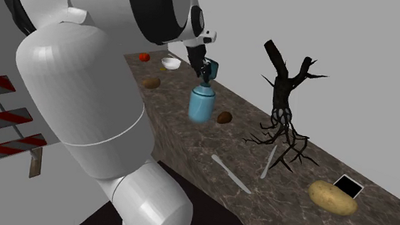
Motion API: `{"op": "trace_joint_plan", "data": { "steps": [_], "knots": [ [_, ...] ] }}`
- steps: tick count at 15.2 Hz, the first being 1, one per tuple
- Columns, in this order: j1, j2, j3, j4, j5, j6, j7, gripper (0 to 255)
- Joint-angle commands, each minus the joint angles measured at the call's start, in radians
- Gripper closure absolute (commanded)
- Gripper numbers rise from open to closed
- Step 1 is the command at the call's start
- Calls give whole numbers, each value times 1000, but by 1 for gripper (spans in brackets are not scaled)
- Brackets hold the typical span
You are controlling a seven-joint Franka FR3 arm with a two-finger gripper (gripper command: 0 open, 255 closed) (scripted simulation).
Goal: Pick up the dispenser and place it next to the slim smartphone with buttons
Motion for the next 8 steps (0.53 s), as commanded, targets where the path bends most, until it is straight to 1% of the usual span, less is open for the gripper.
{"op": "trace_joint_plan", "data": {
  "steps": [1, 8],
  "knots": [
    [1, -6, 0, 18, 6, -22, -6, 255],
    [3, -25, -7, 94, 28, -111, -34, 255]
  ]
}}
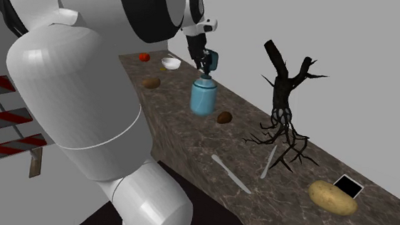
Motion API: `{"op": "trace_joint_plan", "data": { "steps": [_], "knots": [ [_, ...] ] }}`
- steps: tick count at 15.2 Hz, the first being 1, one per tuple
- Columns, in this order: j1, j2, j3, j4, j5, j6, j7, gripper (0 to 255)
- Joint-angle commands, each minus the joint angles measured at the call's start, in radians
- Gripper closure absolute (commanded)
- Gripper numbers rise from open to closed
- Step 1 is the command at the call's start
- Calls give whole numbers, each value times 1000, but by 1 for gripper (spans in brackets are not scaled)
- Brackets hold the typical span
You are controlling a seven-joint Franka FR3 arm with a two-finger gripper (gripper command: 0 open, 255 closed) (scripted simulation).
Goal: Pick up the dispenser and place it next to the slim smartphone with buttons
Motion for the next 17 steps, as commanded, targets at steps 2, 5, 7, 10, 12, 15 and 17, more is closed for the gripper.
{"op": "trace_joint_plan", "data": {
  "steps": [2, 5, 7, 10, 12, 15, 17],
  "knots": [
    [0, -2, -1, 41, 4, -41, -9, 255],
    [0, -5, -3, 78, 9, -80, -18, 255],
    [-1, -5, -4, 104, 11, -106, -23, 255],
    [-1, -4, -5, 145, 13, -145, -31, 255],
    [-1, -3, -5, 173, 14, -172, -35, 255],
    [-2, 2, -5, 218, 13, -212, -40, 255],
    [-3, 7, -4, 249, 12, -239, -43, 255]
  ]
}}
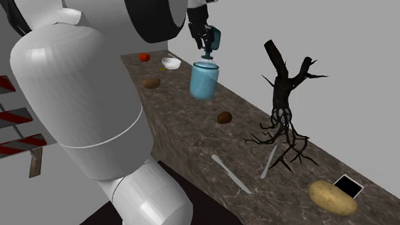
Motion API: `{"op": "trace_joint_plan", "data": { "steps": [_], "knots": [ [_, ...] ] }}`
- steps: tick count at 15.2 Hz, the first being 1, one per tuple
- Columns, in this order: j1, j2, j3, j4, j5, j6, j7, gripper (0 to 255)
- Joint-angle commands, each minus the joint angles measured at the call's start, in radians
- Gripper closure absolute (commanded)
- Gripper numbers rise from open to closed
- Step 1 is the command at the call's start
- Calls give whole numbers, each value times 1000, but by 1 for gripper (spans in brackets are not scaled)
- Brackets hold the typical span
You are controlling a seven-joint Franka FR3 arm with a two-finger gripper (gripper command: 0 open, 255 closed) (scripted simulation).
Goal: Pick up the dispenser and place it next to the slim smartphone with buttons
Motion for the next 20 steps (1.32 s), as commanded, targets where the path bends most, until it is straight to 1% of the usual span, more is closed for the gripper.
{"op": "trace_joint_plan", "data": {
  "steps": [1, 11, 20],
  "knots": [
    [0, 0, -1, 27, 1, -26, -5, 255],
    [0, 43, 11, 206, -20, -169, -12, 255],
    [10, 115, 34, 405, -63, -311, -8, 255]
  ]
}}
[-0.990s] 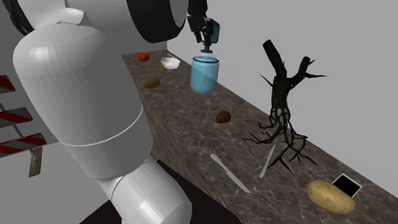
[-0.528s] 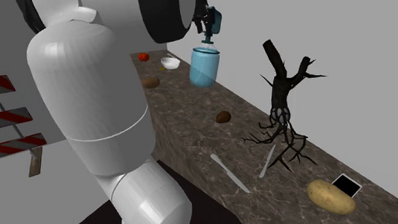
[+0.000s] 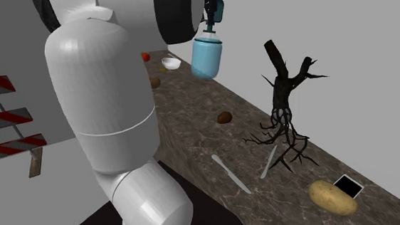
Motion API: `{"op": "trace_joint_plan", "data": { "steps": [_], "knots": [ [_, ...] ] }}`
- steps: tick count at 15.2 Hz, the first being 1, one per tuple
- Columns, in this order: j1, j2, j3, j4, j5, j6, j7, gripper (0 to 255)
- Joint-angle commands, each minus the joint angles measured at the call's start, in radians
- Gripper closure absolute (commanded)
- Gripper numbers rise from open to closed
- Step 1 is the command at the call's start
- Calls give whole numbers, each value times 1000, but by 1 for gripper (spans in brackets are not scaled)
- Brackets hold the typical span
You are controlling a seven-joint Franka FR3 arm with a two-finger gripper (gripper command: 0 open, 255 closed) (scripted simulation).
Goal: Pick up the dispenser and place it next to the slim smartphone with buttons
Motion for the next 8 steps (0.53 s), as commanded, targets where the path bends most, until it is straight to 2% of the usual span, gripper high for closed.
{"op": "trace_joint_plan", "data": {
  "steps": [1, 8],
  "knots": [
    [6, 23, 9, 56, -16, -38, 5, 255],
    [40, 117, 38, 261, -85, -173, 16, 255]
  ]
}}
